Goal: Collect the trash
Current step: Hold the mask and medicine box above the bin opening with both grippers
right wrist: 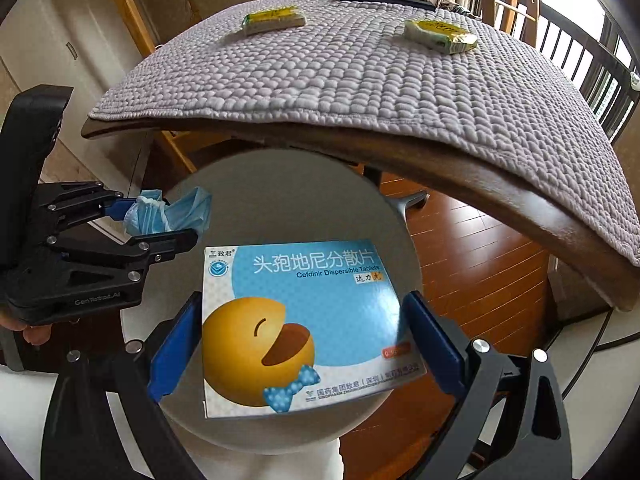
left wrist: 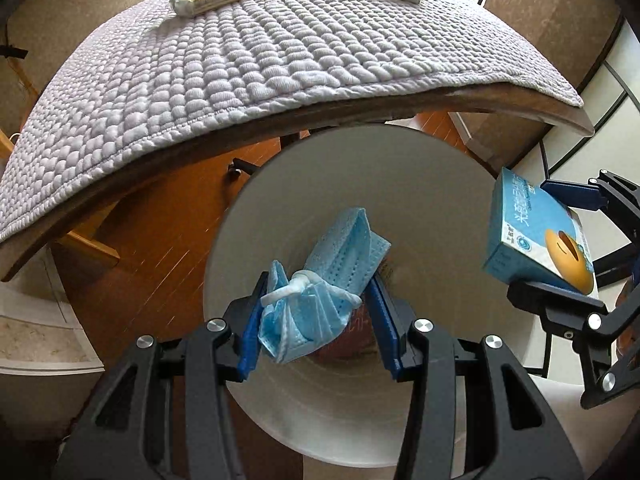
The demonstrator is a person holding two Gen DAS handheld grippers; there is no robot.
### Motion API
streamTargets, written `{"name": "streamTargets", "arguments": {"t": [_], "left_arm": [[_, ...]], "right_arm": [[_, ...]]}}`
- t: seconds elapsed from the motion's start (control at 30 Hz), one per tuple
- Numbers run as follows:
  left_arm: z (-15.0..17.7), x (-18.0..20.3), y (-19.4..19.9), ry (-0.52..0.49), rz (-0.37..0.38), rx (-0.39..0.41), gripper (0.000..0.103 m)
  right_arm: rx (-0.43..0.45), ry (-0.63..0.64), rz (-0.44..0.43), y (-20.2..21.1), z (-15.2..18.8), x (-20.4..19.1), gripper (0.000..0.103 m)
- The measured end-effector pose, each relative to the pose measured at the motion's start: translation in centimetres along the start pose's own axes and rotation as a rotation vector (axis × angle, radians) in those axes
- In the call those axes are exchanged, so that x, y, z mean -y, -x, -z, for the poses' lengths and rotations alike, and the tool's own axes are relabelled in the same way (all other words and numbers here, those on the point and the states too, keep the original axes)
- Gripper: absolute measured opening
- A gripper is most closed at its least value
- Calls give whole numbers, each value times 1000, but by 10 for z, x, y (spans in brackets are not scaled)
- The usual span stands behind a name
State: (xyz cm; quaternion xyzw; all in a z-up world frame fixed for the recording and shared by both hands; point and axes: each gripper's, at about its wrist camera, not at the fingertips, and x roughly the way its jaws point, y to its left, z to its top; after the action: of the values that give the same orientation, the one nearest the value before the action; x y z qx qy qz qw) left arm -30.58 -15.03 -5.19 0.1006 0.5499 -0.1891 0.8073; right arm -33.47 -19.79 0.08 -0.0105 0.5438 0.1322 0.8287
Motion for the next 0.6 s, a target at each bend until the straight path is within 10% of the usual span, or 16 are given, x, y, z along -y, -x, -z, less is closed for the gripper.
{"name": "streamTargets", "arguments": {"t": [0.6], "left_arm": [[-1, 5, -27, 3, -7, -26, 49]], "right_arm": [[-39, 22, 2, -27, 2, -8, 95]]}}
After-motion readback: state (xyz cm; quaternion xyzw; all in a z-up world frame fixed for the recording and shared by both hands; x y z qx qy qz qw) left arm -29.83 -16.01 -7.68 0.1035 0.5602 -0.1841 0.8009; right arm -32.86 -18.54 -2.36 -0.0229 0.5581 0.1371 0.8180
